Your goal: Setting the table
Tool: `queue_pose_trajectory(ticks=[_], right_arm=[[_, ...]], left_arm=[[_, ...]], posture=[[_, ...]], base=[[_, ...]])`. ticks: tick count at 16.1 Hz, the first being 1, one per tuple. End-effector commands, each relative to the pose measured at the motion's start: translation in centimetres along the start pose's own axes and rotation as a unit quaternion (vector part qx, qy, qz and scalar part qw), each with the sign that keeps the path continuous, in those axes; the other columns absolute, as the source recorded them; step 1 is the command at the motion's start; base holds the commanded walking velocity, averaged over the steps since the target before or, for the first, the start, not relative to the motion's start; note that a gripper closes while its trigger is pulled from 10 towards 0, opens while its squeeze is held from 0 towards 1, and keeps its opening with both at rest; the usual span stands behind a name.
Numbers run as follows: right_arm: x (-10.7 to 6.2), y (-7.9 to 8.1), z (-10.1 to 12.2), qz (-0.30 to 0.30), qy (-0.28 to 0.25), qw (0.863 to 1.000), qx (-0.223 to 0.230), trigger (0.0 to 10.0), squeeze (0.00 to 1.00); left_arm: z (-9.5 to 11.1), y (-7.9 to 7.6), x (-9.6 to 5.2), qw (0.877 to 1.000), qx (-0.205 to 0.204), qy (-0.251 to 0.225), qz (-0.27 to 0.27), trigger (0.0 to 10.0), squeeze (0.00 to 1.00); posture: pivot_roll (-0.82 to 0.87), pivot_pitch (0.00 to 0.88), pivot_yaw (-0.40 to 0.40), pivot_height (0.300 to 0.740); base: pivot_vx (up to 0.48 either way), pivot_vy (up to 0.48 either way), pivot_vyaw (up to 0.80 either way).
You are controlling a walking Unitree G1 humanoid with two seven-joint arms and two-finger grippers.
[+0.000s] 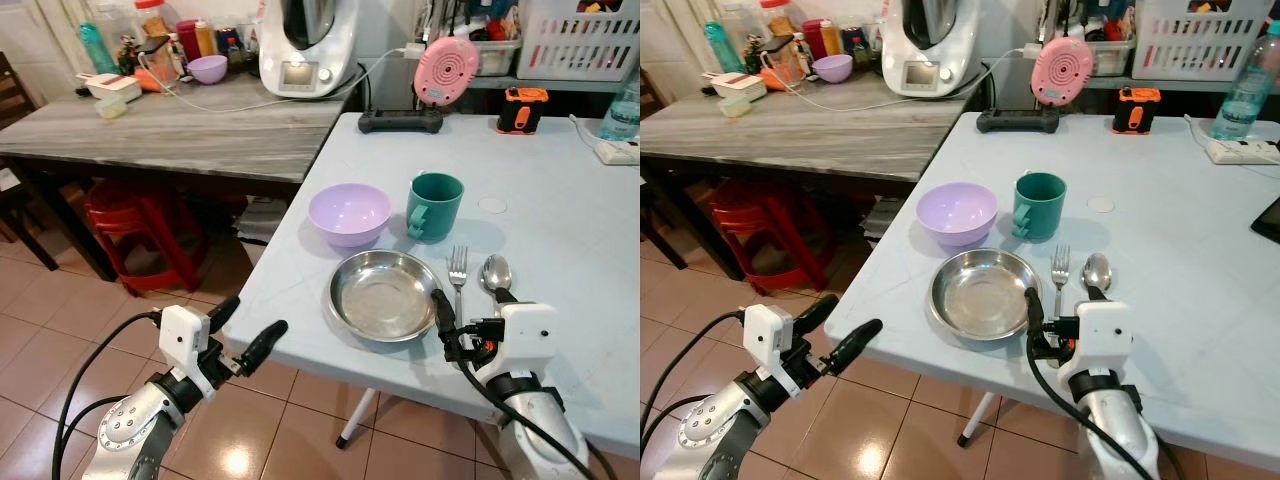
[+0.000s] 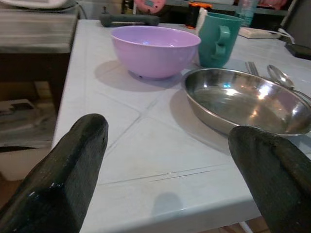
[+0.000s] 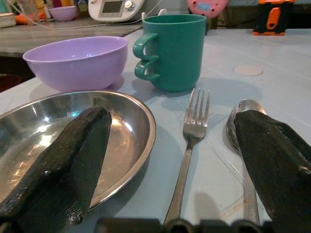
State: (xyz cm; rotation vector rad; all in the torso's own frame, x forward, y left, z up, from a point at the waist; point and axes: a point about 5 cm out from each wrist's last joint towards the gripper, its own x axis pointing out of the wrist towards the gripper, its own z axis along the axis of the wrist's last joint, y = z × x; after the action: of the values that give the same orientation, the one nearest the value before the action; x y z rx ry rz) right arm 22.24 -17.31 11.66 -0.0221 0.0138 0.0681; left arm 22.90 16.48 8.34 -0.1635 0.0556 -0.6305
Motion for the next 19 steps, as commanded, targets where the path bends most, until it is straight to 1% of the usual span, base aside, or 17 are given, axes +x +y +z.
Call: queue_pose_trajectory(ticks=[1, 2, 3, 6, 8, 11, 14, 16, 19], right_arm=[[0.3, 0.2, 0.1, 0.015, 0.003, 1.000, 0.011, 10.0, 0.00], [0.4, 0.1, 0.2, 0.018, 0.002, 1.000, 0.012, 10.0, 0.00], [0.7, 0.2, 0.2, 0.029, 0.008, 0.999, 0.025, 10.0, 0.00], [1.4, 1.4, 0.0, 0.071, 0.029, 0.995, 0.060, 10.0, 0.00], [1.4, 1.6, -0.6, 0.070, 0.052, 0.992, 0.088, 10.0, 0.00], [1.4, 1.4, -0.7, 0.066, 0.057, 0.991, 0.097, 10.0, 0.00], [1.8, 1.0, -1.0, 0.058, 0.072, 0.990, 0.108, 10.0, 0.00], [2.1, 1.1, -1.0, 0.059, 0.076, 0.989, 0.117, 10.0, 0.00], [2.7, 1.6, -1.4, 0.069, 0.097, 0.985, 0.125, 10.0, 0.00]], left_arm=[[0.0, 0.3, -0.3, 1.000, 0.006, 0.007, -0.008, 10.0, 0.00], [0.0, 0.2, -0.3, 1.000, 0.008, 0.007, -0.013, 10.0, 0.00], [0.1, 0.1, -0.2, 1.000, 0.016, 0.006, -0.025, 10.0, 0.00], [0.1, 0.0, -0.1, 0.999, 0.024, 0.005, -0.040, 10.0, 0.00], [0.1, -0.1, -0.1, 0.999, 0.027, 0.004, -0.040, 10.0, 0.00], [0.1, -0.2, -0.1, 0.999, 0.029, 0.004, -0.046, 10.0, 0.00], [0.4, -0.4, 0.1, 0.998, 0.035, 0.001, -0.055, 10.0, 0.00], [0.5, -0.6, 0.2, 0.998, 0.033, -0.001, -0.060, 10.0, 0.00], [0.7, -0.9, 0.4, 0.997, 0.031, 0.000, -0.072, 10.0, 0.00]], posture=[[-0.10, 0.039, 0.114, 0.740], [-0.10, 0.048, 0.116, 0.740], [-0.10, 0.049, 0.115, 0.740], [-0.10, 0.051, 0.114, 0.740], [-0.09, 0.050, 0.114, 0.740], [-0.09, 0.050, 0.115, 0.740], [-0.09, 0.056, 0.121, 0.740], [-0.09, 0.059, 0.122, 0.740], [-0.09, 0.061, 0.122, 0.740]], base=[[0.000, 0.000, 0.00], [0.000, 0.000, 0.00], [0.000, 0.000, 0.00], [0.000, 0.000, 0.00], [0.000, 0.000, 0.00], [0.000, 0.000, 0.00], [0.000, 0.000, 0.00], [0.000, 0.000, 0.00], [0.000, 0.000, 0.00]])
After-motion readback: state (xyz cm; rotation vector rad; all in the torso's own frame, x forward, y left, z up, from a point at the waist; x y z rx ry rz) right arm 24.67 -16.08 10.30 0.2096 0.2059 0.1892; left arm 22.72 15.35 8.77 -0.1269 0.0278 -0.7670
